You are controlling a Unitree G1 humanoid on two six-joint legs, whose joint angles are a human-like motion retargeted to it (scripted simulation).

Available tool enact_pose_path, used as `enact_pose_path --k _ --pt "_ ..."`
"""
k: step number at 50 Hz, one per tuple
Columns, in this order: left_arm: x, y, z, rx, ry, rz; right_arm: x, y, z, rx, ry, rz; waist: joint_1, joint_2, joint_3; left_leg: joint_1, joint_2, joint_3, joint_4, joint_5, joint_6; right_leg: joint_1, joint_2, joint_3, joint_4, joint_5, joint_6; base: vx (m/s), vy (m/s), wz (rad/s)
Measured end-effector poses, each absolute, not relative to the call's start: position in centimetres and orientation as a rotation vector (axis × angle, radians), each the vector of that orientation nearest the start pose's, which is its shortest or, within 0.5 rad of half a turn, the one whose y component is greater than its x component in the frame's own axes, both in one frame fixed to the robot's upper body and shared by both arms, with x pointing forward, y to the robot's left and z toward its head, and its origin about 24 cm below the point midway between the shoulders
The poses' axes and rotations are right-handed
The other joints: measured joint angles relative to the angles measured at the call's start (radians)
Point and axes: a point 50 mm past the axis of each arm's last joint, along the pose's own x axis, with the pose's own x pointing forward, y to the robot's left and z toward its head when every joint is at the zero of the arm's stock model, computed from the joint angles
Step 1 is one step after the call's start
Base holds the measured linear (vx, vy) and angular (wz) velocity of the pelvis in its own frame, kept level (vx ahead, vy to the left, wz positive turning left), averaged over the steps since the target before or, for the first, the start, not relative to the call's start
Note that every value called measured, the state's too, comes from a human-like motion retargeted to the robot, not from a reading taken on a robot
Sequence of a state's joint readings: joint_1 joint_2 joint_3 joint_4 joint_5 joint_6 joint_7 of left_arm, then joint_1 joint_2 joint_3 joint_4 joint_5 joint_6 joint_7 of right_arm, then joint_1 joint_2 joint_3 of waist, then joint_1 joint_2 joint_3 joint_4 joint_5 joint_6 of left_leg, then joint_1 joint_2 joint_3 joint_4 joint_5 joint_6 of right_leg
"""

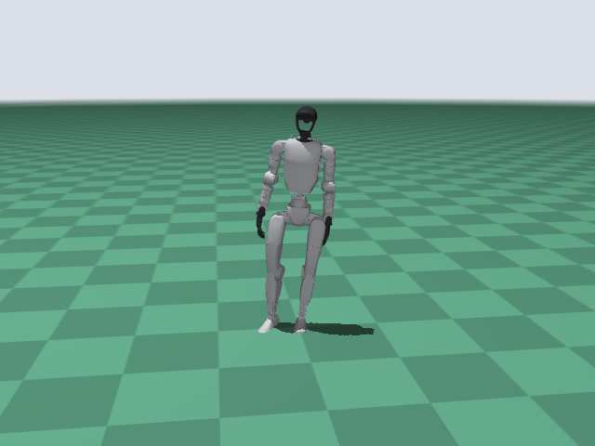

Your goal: Upper body actions

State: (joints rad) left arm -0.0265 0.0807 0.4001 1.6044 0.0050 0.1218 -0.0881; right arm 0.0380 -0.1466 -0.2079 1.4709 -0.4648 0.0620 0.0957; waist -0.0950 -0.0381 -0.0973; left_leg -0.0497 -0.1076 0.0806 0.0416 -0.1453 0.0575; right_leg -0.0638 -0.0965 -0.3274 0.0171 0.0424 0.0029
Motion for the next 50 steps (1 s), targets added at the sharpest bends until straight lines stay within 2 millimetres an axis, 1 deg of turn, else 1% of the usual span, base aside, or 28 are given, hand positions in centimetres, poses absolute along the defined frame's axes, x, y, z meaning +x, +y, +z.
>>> enact_pose_path --k 7,10,13,16,17,18,20,23,25,29,32,35,38,40,42,43,44,46,47,48,50 --pt "0.2 16.7 -18.0 -0.358 1.654 0.275 1.0 -22.1 -17.6 -0.28 1.588 0.097 0.015 0.008 0.005 0.01 -0.024 -0.038 0.012 -0.025 0.018 0.004 -0.023 -0.002 0.058 -0.056 0.01 0.11 0.1 0.04" --pt "0.1 16.6 -18.0 -0.354 1.652 0.267 1.4 -22.3 -17.5 -0.282 1.572 0.09 0.011 0.029 0.013 0.013 -0.018 -0.063 0.022 -0.041 0.022 -0.033 -0.039 0.009 0.173 -0.103 -0.012 0.14 0.11 -0.04" --pt "0.4 16.9 -18.0 -0.348 1.644 0.264 2.3 -22.1 -17.6 -0.285 1.542 0.08 0.009 0.046 0.036 0.021 -0.001 -0.061 0.025 -0.05 0.026 -0.109 -0.057 0.016 0.369 -0.084 -0.075 0.1 0.06 -0.14" --pt "0.4 17.4 -17.9 -0.337 1.648 0.273 3.2 -21.5 -17.6 -0.279 1.509 0.073 -0.023 0.071 0.06 0.032 0.026 -0.069 0.022 -0.053 0.027 -0.204 -0.049 0.049 0.575 -0.062 -0.18 0.07 -0.02 0.21" --pt "0.3 17.6 -17.9 -0.334 1.653 0.28 3.4 -21.3 -17.6 -0.27 1.502 0.074 -0.038 0.076 0.066 0.034 0.032 -0.074 0.022 -0.053 0.027 -0.229 -0.046 0.055 0.623 -0.061 -0.203 0.18 -0.05 0.51" --pt "0.1 17.7 -17.9 -0.333 1.659 0.288 3.5 -21.0 -17.7 -0.257 1.496 0.075 -0.057 0.077 0.069 0.035 0.033 -0.08 0.023 -0.054 0.027 -0.245 -0.051 0.046 0.646 -0.058 -0.197 0.21 -0.06 0.63" --pt "-0.4 18.0 -17.8 -0.331 1.676 0.306 3.3 -20.7 -17.8 -0.228 1.494 0.073 -0.096 0.076 0.071 0.04 0.031 -0.099 0.025 -0.057 0.028 -0.273 -0.037 0.054 0.631 -0.023 -0.154 0.24 -0.07 0.75" --pt "-0.8 18.3 -17.8 -0.329 1.689 0.329 2.7 -20.5 -17.8 -0.197 1.506 0.065 -0.126 0.06 0.071 0.05 0.011 -0.122 0.031 -0.07 0.03 -0.311 0.0 0.119 0.497 0.031 -0.046 0.3 -0.09 0.61" --pt "-0.8 18.3 -17.8 -0.337 1.684 0.34 2.4 -20.6 -17.8 -0.194 1.515 0.065 -0.144 0.043 0.08 0.064 -0.009 -0.134 0.036 -0.083 0.033 -0.325 -0.012 0.119 0.375 0.06 0.011 0.26 -0.09 0.48" --pt "-0.8 18.4 -17.7 -0.354 1.681 0.344 1.8 -20.9 -17.8 -0.21 1.539 0.069 -0.182 0.005 0.098 0.111 -0.046 -0.15 0.044 -0.116 0.035 -0.354 -0.06 0.063 0.165 0.13 0.083 0.33 -0.11 0.42" --pt "-0.8 18.2 -17.7 -0.353 1.686 0.335 1.0 -21.1 -17.7 -0.201 1.565 0.058 -0.197 -0.006 0.109 0.147 -0.053 -0.163 0.055 -0.142 0.03 -0.377 -0.085 0.021 0.067 0.187 0.144 0.52 -0.16 0.35" --pt "-0.6 17.9 -17.8 -0.355 1.685 0.32 0.4 -21.3 -17.7 -0.192 1.589 0.04 -0.198 -0.003 0.114 0.176 -0.042 -0.16 0.069 -0.168 0.021 -0.393 -0.097 -0.003 0.032 0.186 0.165 0.42 -0.11 0.16" --pt "-0.5 17.4 -17.8 -0.36 1.684 0.295 -0.3 -21.5 -17.7 -0.195 1.615 0.032 -0.207 0.006 0.103 0.198 -0.026 -0.153 0.085 -0.175 -0.003 -0.379 -0.098 -0.033 0.04 0.18 0.155 0.53 -0.16 0.2" --pt "-0.6 17.2 -17.9 -0.363 1.688 0.28 -0.9 -21.5 -17.6 -0.2 1.634 0.032 -0.214 0.022 0.087 0.211 -0.004 -0.146 0.097 -0.159 -0.027 -0.355 -0.083 -0.056 0.046 0.186 0.086 0.61 -0.19 0.27" --pt "-1.2 17.1 -17.9 -0.368 1.7 0.275 -1.7 -21.6 -17.6 -0.2 1.661 0.035 -0.227 0.032 0.064 0.228 0.012 -0.149 0.121 -0.113 -0.058 -0.324 -0.065 -0.054 0.019 0.253 0.053 0.78 -0.25 0.37" --pt "-1.7 17.0 -17.9 -0.371 1.708 0.277 -2.2 -21.6 -17.5 -0.198 1.677 0.036 -0.226 0.034 0.044 0.231 0.015 -0.15 0.138 -0.08 -0.076 -0.311 -0.053 -0.023 0.01 0.279 0.044 0.78 -0.21 0.25" --pt "-2.2 16.9 -17.9 -0.374 1.718 0.281 -2.7 -21.6 -17.5 -0.192 1.695 0.033 -0.222 0.041 0.025 0.229 0.021 -0.153 0.163 -0.035 -0.096 -0.299 -0.038 0.011 0.008 0.282 0.027 0.81 -0.19 0.18" --pt "-3.2 16.6 -17.8 -0.379 1.736 0.291 -3.6 -21.6 -17.4 -0.176 1.725 0.021 -0.204 0.05 -0.013 0.201 0.027 -0.159 0.247 0.085 -0.142 -0.277 -0.016 0.086 0.008 0.261 -0.007 0.88 -0.22 0.11" --pt "-3.4 16.5 -17.8 -0.383 1.738 0.297 -3.7 -21.6 -17.4 -0.169 1.729 0.015 -0.196 0.044 -0.025 0.174 0.021 -0.159 0.312 0.152 -0.163 -0.261 -0.017 0.107 0.005 0.248 -0.017 0.76 -0.19 0.08" --pt "-3.2 16.4 -17.9 -0.39 1.73 0.307 -3.4 -21.6 -17.4 -0.167 1.718 0.013 -0.196 0.028 -0.024 0.139 0.006 -0.154 0.399 0.215 -0.177 -0.236 -0.029 0.092 0.0 0.237 -0.023 0.6 -0.14 -0.03" --pt "-2.1 16.6 -17.9 -0.396 1.696 0.312 -1.9 -21.5 -17.6 -0.169 1.67 0.015 -0.177 -0.008 -0.018 0.055 -0.02 -0.095 0.58 0.326 -0.183 -0.204 -0.051 0.124 0.005 0.205 -0.024 0.47 -0.1 -0.16"
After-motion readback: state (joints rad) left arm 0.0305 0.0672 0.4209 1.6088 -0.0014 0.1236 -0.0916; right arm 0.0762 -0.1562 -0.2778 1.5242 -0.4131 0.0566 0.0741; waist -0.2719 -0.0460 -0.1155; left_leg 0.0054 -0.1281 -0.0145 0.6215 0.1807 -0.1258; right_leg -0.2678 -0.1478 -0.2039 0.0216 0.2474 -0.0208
